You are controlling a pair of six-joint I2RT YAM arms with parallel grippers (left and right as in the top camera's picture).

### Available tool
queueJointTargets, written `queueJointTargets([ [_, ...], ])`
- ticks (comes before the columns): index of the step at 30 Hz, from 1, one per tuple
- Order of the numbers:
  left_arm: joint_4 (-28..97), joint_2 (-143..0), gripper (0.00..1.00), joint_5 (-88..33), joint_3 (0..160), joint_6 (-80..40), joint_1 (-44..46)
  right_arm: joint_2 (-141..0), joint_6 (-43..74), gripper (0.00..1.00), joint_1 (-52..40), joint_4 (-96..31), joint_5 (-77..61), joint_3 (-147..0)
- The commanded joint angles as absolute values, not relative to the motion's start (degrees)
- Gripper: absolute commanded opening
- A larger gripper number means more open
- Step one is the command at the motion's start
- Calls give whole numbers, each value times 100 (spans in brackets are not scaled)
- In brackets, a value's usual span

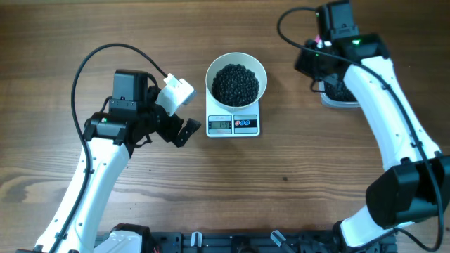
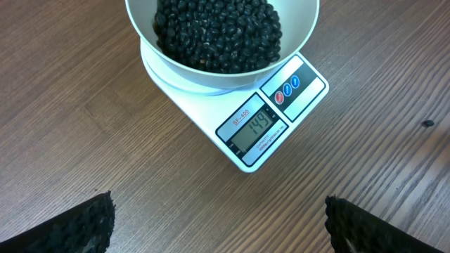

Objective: Scoop item into bowl and weigh 150g on scale
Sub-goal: 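Carry the scoop right and lower it into the bean tub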

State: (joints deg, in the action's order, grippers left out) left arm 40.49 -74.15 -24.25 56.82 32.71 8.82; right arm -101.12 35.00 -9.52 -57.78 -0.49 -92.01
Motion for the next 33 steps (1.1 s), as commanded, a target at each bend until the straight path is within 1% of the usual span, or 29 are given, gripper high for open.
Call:
queueJointTargets([
  [1,4032,-7395,100,-2456,5645,3256,851,-9985,2882,4,-261,-6241,-545,-9338],
  [5,4032,-7395,100,-2456,5645,3256,851,-9985,2309,4,360,-6403,-891,-9338],
  [10,4032,-7395,100,-2456,5647,3256,851,-10007,1763,4,762,-6464,-886,-9330],
  [13,4032,-7395,100,-2453,5647,3253,851,-10123,1437,4,801,-6694,-760,-9325],
  [18,4032,-7395,100,-2453,5645,3253,851,-10569,1341,4,794,-7140,-672,-9325],
  [33,4032,-7395,100,-2453,5647,3253,851,-11369,1212,4,797,-7137,-646,-9323],
])
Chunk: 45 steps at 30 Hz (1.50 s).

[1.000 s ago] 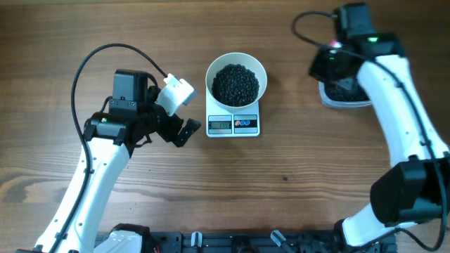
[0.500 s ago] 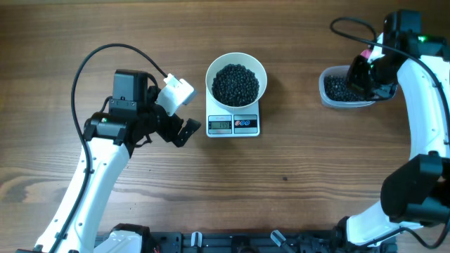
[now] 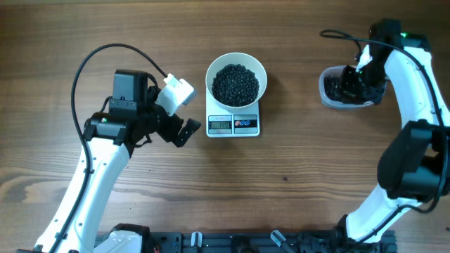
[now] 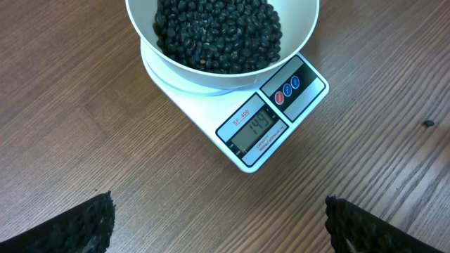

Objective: Scoop item into bowl and weigh 150g on scale
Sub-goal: 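Carry the scoop right and lower it into the bean tub, then rest the pink scoop in the bean tub with the right gripper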

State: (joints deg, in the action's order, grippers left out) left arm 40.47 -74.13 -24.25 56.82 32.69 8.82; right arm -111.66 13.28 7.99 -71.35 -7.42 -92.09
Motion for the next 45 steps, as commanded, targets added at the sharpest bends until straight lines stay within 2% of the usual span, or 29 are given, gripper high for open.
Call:
queueJointTargets([
  [1,4032,-7395,100,-2456,5645,3256,851,-11450,1214,4,794,-7140,-648,-9323],
  [8,4032,-7395,100,-2453,5645,3253,851,-11605,1188,4,786,-7100,-891,-9321],
  [14,4032,-7395,100,-2453,5645,3253,851,-11605,727,4,786,-7100,-1688,-9321],
  [24,4032,-7395,100,-2453,5645,3253,851,-11583,556,4,937,-7308,-1815,-9334],
  [35,4032,-7395,100,-2453,5647,3253,851,-11205,-478,4,1343,-7428,-2777,-9334],
  [45,4032,-7395,100,-2453,5645,3253,851,-11098,-180,4,1634,-7507,-2281,-9334],
])
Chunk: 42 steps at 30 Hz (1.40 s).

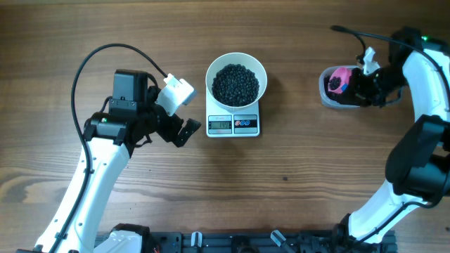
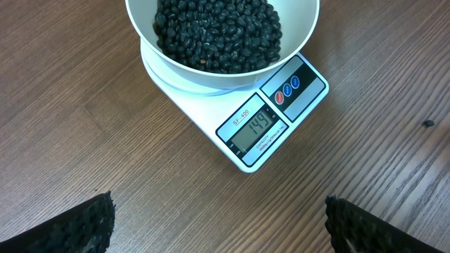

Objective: Scoop item into bowl and weigh 150g on scale
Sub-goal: 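Rest the pink scoop in the bean tub with the right gripper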

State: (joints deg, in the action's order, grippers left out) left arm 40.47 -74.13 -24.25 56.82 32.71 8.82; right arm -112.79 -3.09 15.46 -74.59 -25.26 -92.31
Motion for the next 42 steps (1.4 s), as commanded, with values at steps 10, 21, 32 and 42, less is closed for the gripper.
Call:
queueJointTargets([
  [10,4032,-7395,100,-2453,5645,3253,851,-11098,309,4,1636,-7686,-1806,-9389],
  [21,4034,-7395,100,-2456,5647,3256,851,-10943,126,4,1334,-7924,-1892,-9581],
  [32,4032,-7395,100,-2456,5645,3253,851,-10680,408,4,1356,-7948,-1629,-9581],
  [42,4032,-7395,100,-2456,5645,3253,851,-10680,775,4,1046,-8230,-707,-9579],
])
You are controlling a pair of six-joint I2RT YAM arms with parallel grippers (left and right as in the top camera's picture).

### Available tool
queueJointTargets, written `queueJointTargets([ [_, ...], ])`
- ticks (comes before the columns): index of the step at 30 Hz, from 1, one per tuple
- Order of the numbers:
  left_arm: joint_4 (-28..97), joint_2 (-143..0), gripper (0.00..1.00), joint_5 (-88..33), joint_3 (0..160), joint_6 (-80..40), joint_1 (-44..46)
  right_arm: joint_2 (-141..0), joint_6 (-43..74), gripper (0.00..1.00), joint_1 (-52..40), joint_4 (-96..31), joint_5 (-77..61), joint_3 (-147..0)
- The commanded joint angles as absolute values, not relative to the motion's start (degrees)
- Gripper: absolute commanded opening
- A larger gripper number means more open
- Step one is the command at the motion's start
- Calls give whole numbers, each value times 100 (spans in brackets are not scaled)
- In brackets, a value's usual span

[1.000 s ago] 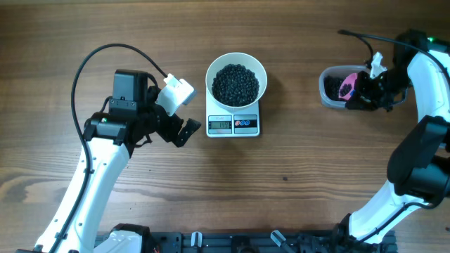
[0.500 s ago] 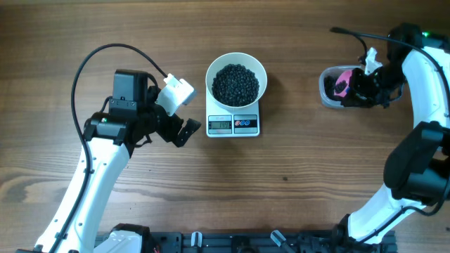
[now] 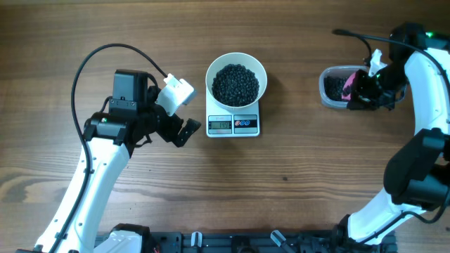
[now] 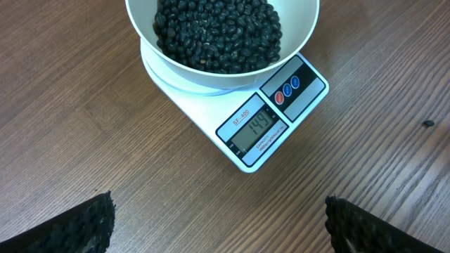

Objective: Scoop item into bowl and weigh 150g on scale
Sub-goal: 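Rest the pink scoop in the bean tub with the right gripper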

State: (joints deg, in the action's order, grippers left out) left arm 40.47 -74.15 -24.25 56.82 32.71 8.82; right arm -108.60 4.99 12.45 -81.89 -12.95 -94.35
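Note:
A white bowl (image 3: 236,79) heaped with black beans sits on the white scale (image 3: 233,124), whose display (image 4: 259,130) reads 149. My left gripper (image 3: 185,132) hovers just left of the scale, open and empty; its fingers (image 4: 79,226) frame bare wood in the left wrist view. At the far right, a grey container (image 3: 332,86) holds more beans. My right gripper (image 3: 360,89) reaches into its right side, shut on a pink scoop (image 3: 349,83) that shows only as a thin pink edge.
One stray bean (image 3: 285,178) lies on the wooden table (image 3: 295,211) in front of the scale, and it also shows in the left wrist view as a bean (image 4: 427,124). The left arm's black cable (image 3: 91,60) loops over the table at the left.
The pink scoop lay face-up with beans in the container; now it is turned edge-on against the right gripper, which sits slightly lower. The left arm, bowl and 149 reading are unchanged.
My right gripper was first above and left of the grey container. Then it was down in the container, then the pink scoop showed there with beans in it, and now the scoop is turned edge-on. The scale has read 149 throughout.

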Motion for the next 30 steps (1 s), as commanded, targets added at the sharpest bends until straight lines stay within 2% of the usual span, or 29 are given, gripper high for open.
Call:
queueJointTargets([
  [1,4032,-7395,100,-2456,5645,3253,851,-10680,779,4,993,-8217,-628,-9579],
  [21,4032,-7395,100,-2456,5647,3253,851,-10680,985,4,703,-7660,-331,-9579],
  [30,4032,-7395,100,-2456,5645,3253,851,-10680,209,4,854,-7675,-1614,-9579],
])
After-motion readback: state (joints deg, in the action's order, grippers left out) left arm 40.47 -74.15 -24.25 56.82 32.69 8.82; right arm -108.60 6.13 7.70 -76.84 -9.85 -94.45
